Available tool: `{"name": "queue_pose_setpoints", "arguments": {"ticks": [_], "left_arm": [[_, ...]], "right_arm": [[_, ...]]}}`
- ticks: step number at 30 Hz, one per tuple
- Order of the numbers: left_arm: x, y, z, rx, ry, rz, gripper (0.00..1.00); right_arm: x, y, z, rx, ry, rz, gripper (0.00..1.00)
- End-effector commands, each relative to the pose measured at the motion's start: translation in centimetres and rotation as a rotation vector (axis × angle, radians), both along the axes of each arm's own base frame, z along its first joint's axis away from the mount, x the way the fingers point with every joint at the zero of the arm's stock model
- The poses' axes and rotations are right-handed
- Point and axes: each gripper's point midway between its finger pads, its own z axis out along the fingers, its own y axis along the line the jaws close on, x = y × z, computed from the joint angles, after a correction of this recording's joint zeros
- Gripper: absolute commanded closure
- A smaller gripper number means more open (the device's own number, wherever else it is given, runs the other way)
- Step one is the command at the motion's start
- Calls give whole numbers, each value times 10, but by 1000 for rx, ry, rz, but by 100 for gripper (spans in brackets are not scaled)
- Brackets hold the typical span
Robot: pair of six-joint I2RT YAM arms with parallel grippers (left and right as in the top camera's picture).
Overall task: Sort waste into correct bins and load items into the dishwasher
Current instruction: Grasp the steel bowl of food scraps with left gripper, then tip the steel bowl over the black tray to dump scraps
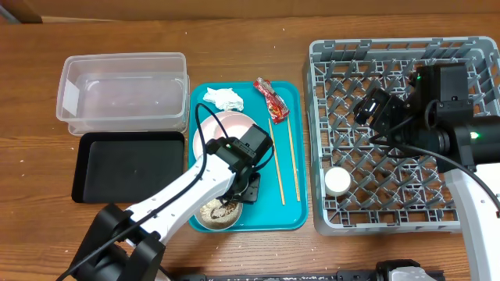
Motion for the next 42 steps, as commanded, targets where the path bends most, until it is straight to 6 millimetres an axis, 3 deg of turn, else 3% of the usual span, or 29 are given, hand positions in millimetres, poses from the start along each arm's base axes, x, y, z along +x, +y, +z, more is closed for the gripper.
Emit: {"name": "queue_pose_setpoints", "arguments": {"ticks": [1,4,7,11,17,21,26,33,38,42], "left_arm": [[-4,1,-15,53,6,-23,61],[0,-2,-25,81,-12,-42,68],[-3,0,-29,106,0,-50,84],[-3,1,-29,108,3,-49,96],[-12,-1,-24,90,48,-50,96],[-16,-3,0,62,66,-22,96],[-7,3,55,-72,-10,67,96],[23,49,116,-409,-97,163,96],[44,94,143,-689,-171,201,96],[66,141,151,-835,-303,234,96]], "right_arm": [[0,0,12,4,-39,6,0],[0,0,10,4,-34,6,0],[0,0,10,4,-33,6,0],[-1,0,10,3,-30,6,0],[0,0,10,3,-30,6,0],[0,0,10,3,-30,6,0],[-1,0,10,2,-29,6,0],[0,-2,9,-7,-30,0,0],[-1,-2,9,-7,-27,0,0],[-1,-2,9,-7,-27,0,0]]}}
